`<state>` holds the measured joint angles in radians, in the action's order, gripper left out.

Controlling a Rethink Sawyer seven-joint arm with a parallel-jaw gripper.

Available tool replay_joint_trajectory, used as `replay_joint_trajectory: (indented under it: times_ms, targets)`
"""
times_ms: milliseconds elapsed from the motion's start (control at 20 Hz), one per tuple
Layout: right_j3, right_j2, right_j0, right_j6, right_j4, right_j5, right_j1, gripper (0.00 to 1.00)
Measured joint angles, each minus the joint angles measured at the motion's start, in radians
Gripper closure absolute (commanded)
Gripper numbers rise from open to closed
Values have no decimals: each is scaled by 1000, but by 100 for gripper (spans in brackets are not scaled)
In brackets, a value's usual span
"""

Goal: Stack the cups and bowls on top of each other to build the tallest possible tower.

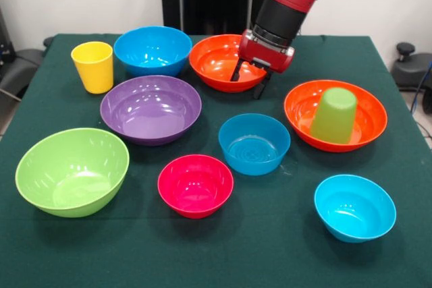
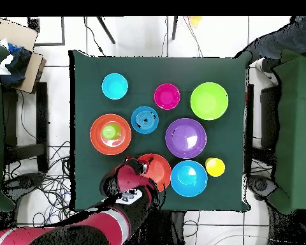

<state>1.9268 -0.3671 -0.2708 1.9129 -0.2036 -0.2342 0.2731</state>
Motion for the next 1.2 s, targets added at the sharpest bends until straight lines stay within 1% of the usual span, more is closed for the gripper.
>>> replay_joint_trajectory:
  times_ms: [550,600,1200]
  targets:
    - [-2,0,0,0,-1,1,-3,0]
    - [-3,0,0,0,-2,1,-4,100]
    - [-10,-11,3,0,-18,0,-7,100]
